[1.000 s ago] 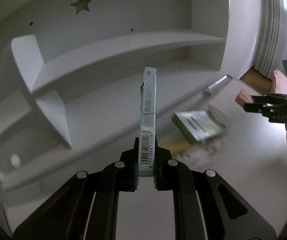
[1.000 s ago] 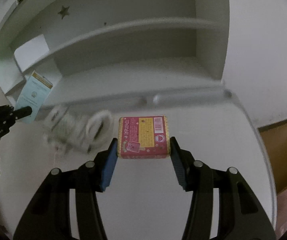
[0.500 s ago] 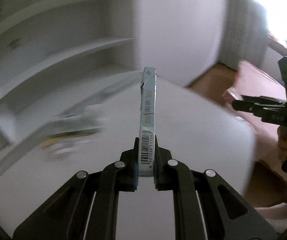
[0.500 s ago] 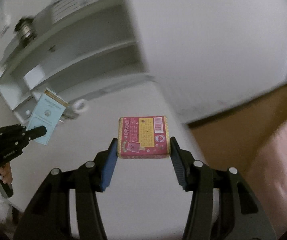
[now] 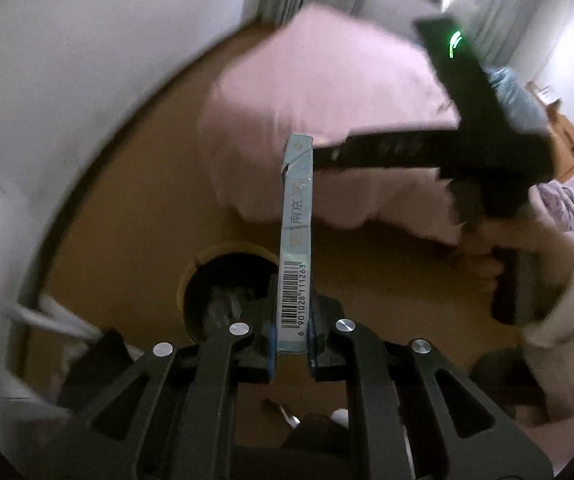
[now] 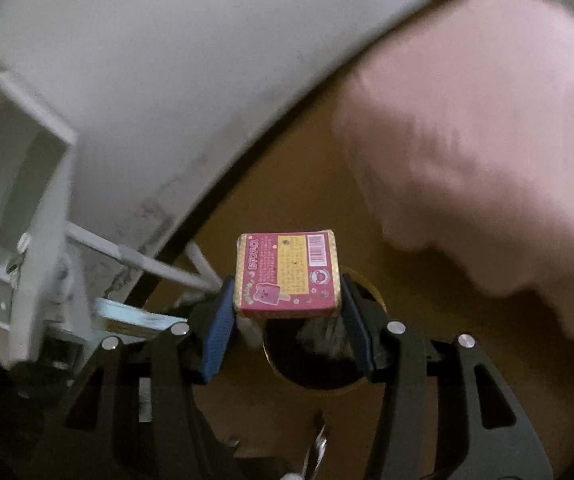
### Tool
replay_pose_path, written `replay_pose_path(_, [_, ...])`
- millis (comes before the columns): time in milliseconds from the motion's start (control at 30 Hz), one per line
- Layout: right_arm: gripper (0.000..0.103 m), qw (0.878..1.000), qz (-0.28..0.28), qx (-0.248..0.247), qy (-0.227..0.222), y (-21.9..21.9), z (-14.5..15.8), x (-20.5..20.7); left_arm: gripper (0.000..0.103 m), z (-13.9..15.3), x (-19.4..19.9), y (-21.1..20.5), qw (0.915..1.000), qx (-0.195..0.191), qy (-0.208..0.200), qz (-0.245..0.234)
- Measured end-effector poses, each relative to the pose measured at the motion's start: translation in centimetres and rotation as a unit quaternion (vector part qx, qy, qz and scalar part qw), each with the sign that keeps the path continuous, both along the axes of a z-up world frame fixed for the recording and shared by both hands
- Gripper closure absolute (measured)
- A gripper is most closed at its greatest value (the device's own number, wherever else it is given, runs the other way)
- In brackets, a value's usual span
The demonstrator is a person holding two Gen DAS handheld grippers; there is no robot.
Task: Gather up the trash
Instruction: 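Carry the light-blue box and red box over the bin with both grippers, then open both grippers to drop the two boxes into the bin, then return to the desk and grasp the white patterned mask with the left gripper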
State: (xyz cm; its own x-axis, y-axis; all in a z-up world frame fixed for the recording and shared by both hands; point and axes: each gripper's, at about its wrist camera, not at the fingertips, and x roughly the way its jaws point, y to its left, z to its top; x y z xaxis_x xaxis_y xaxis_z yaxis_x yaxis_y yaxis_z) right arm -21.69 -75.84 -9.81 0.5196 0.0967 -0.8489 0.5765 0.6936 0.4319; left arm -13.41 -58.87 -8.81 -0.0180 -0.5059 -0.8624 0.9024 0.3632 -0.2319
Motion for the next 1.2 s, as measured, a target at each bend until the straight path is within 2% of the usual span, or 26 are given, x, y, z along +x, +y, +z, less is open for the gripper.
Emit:
replay_pose_path(67, [0.052, 0.998, -0.007, 0.056, 0.032, -0.8, -4.4, -0.3, 0.093, -5.1, 1.4, -2.0, 0.9979, 0.055, 0.023, 0.025])
replay_pose_path(133, [0.052, 0.992, -0.004, 0.113, 0.06, -0.6, -8.4, -0.1, 0.093, -9.0, 2.8, -3.0, 0.9938, 0.097, 0.036, 0.039])
replay_pose_path(200, [0.052, 0.986, 0.004, 0.149, 0.069, -0.2, -10.3, 0.1, 0.093, -11.3, 3.7, -3.9, 0.9904, 0.125, 0.04, 0.044])
replay_pose_path(367, [0.052, 0.986, 0.007, 0.154, 0.071, -0.2, -10.9, 0.7, 0.093, -13.5, 5.1, -4.9, 0.9871, 0.138, 0.061, 0.053])
replay_pose_path(467, [0.052, 0.984, 0.002, 0.165, 0.068, -0.3, -11.4, 0.6, 0.091, -13.1, 5.3, -5.4, 0.9881, 0.129, 0.053, 0.064])
replay_pose_path(500, [0.046, 0.983, -0.003, 0.172, 0.067, -0.3, -11.4, 0.6, 0.076, -12.9, 5.4, -5.2, 0.9879, 0.129, 0.048, 0.073])
replay_pose_path(533, [0.026, 0.982, -0.007, 0.176, 0.062, -0.4, -11.3, 0.5, 0.059, -12.5, 5.3, -4.9, 0.9879, 0.125, 0.049, 0.077])
replay_pose_path(567, [0.017, 0.984, -0.01, 0.17, 0.055, -0.9, -10.7, 0.3, 0.02, -12.2, 5.2, -3.9, 0.9884, 0.121, 0.046, 0.08])
replay_pose_path(600, [0.012, 0.986, -0.014, 0.161, 0.051, -0.8, -10.2, 0.6, 0.01, -11.9, 4.9, -3.7, 0.99, 0.111, 0.035, 0.081])
replay_pose_path(700, [0.012, 0.991, -0.047, 0.122, 0.039, -2.1, -8.1, 0.0, 0.01, -10.3, 3.6, -3.9, 0.9945, 0.087, 0.014, 0.057])
replay_pose_path(733, [0.012, 0.993, -0.067, 0.093, 0.038, -2.7, -6.8, -0.5, 0.01, -9.6, 3.2, -4.0, 0.9958, 0.077, 0.011, 0.049])
replay_pose_path(800, [0.012, 0.994, -0.102, 0.006, 0.04, -3.6, -3.6, -1.6, 0.01, -6.7, 1.8, -3.8, 0.9987, 0.034, -0.017, 0.034])
replay_pose_path(833, [0.01, 0.991, -0.118, -0.048, 0.034, -3.7, -1.8, -2.3, 0.01, -4.2, 0.9, -3.6, 0.999, -0.001, -0.037, 0.024])
replay_pose_path(867, [0.008, 0.979, -0.141, -0.144, 0.017, -3.5, 1.3, -3.4, 0.01, -2.5, 0.4, -3.3, 0.9984, -0.022, -0.049, 0.017])
replay_pose_path(933, [0.006, 0.957, -0.156, -0.246, -0.015, -2.4, 5.0, -4.6, 0.009, 2.2, -0.9, -2.0, 0.9934, -0.078, -0.084, 0.004])
replay_pose_path(967, [0.006, 0.943, -0.15, -0.291, -0.049, -1.3, 7.3, -5.1, 0.007, 5.6, -1.4, -0.5, 0.9866, -0.114, -0.117, 0.004])
replay_pose_path(1067, [0.006, 0.934, -0.138, -0.316, -0.093, 0.7, 10.2, -5.1, 0.007, 11.8, -0.9, 4.1, 0.9682, -0.165, -0.185, 0.036])
replay_pose_path(1200, [0.006, 0.948, -0.087, -0.283, -0.119, 4.0, 11.1, -2.3, 0.007, 16.3, 2.6, 12.1, 0.9497, -0.192, -0.218, 0.117])
